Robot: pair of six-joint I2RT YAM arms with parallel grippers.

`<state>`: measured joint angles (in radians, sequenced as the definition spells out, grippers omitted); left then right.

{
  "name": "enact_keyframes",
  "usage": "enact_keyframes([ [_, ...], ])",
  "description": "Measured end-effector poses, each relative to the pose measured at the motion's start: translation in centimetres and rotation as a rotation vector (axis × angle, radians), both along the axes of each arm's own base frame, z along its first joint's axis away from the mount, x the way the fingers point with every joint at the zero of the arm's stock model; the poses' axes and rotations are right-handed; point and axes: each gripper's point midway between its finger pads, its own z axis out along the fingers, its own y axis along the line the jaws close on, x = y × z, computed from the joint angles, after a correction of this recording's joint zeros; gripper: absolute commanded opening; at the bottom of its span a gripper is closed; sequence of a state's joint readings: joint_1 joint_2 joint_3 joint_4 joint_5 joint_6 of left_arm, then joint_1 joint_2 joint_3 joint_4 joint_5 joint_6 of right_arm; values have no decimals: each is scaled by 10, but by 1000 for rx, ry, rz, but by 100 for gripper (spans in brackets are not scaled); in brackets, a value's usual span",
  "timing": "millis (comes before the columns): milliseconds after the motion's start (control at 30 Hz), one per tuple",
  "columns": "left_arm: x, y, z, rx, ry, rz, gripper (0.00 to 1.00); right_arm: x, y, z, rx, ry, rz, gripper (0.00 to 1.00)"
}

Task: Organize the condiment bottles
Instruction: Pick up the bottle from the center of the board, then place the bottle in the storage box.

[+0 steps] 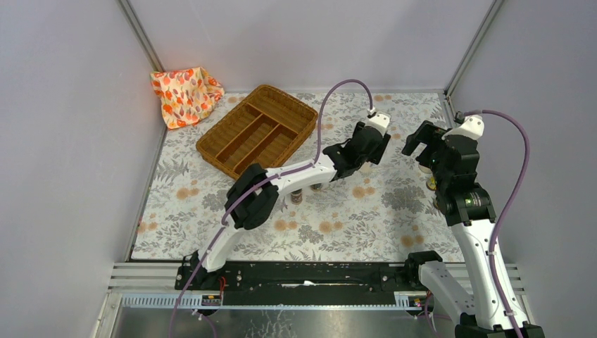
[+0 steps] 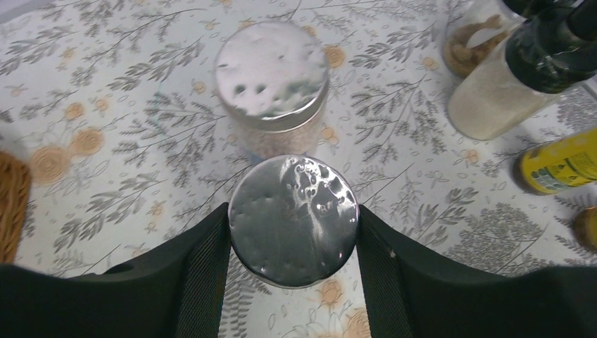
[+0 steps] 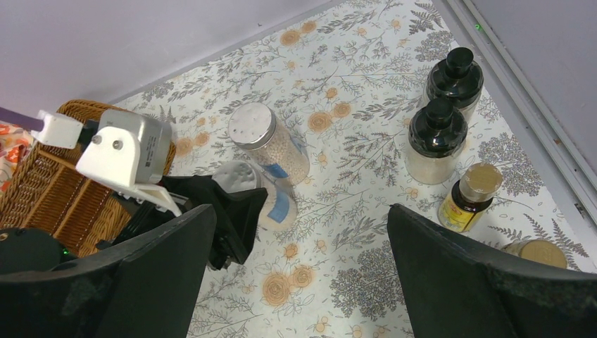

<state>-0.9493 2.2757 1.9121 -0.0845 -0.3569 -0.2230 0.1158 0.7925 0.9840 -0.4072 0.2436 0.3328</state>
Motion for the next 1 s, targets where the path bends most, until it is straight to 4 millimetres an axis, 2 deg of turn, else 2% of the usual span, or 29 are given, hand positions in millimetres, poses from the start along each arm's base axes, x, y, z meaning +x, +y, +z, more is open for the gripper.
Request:
enact_keyframes([
  [400,-2,36,7,98,-28,72,0,-1,0,1,1,-3,0,100],
  [500,0,47,16,103,-41,99,0,-2,0,2,1,-6,-1,100],
  [633,7,64,44,73,-67,137,0,-4,-1,3,1,-11,-2,100],
  [767,26,91,75,30,-97,196,0,-4,-1,3,2,-10,-2,100],
  [833,39,111,89,15,-109,236,0,-3,-1,2,2,-6,-2,100],
  [1000,69,166,102,23,-106,337,0,6,1,-7,2,32,-3,100],
])
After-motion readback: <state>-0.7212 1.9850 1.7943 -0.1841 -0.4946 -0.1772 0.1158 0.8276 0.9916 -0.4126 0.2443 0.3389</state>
